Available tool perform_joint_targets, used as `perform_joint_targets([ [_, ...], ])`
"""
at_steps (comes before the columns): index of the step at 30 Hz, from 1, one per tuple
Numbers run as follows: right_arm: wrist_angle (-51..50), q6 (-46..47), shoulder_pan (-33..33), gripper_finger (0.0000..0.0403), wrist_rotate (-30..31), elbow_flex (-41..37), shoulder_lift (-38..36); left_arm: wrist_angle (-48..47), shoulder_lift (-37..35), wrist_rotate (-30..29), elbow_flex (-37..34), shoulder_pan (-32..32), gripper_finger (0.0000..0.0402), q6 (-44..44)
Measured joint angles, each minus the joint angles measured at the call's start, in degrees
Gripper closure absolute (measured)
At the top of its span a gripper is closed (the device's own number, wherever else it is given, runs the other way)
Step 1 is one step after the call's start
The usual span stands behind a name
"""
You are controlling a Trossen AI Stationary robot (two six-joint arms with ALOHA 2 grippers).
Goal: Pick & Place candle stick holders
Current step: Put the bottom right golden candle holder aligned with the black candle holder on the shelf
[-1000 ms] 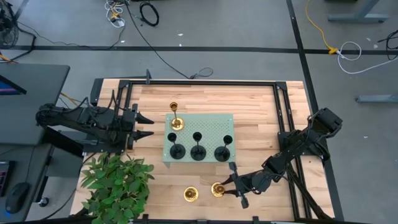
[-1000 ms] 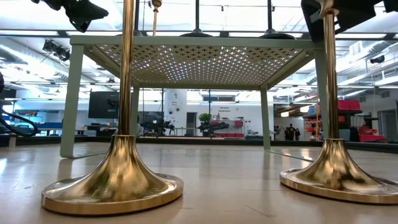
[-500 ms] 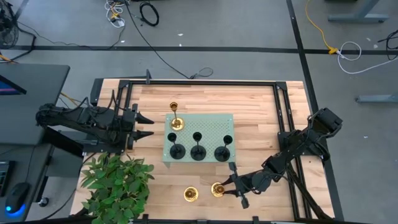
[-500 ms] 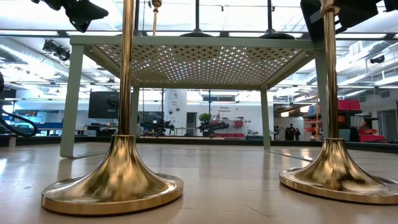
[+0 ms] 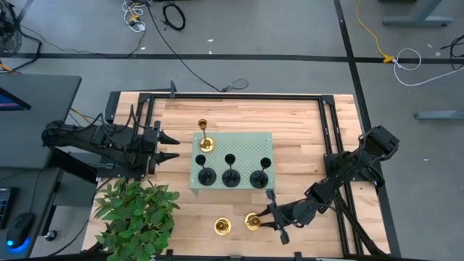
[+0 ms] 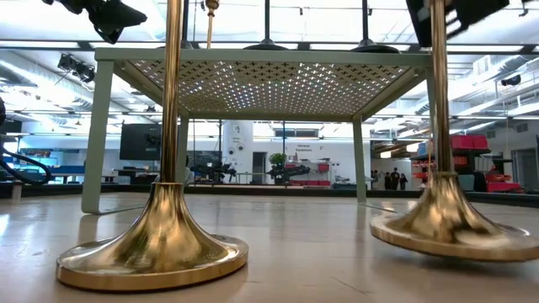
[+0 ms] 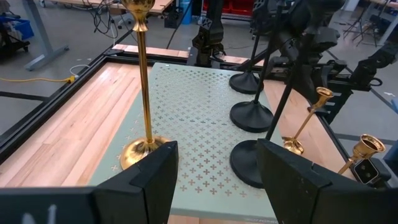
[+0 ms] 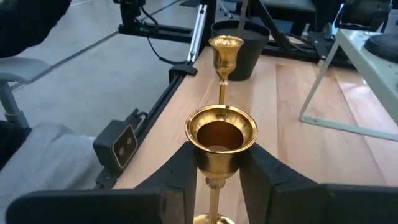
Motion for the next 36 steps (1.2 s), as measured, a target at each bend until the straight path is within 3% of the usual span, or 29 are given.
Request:
perform_joint_targets([
  [7,-10.5,0.4,1.5,0.0316,2.2,6.1,0.0,-0.2,0.0,0.0,0.0,0.0,0.0184,0.0],
  [15,-11.6,2.8,2.7,0.0316,5.0,8.7,-1.2,-0.3,0.0,0.0,0.0,0.0,0.0184,0.0],
  [36,-26.3,12.0,12.6,0.0316,21.5,8.7,-17.4,-0.4,0.0,0.2,0.0,0.0,0.0184,-0.5],
])
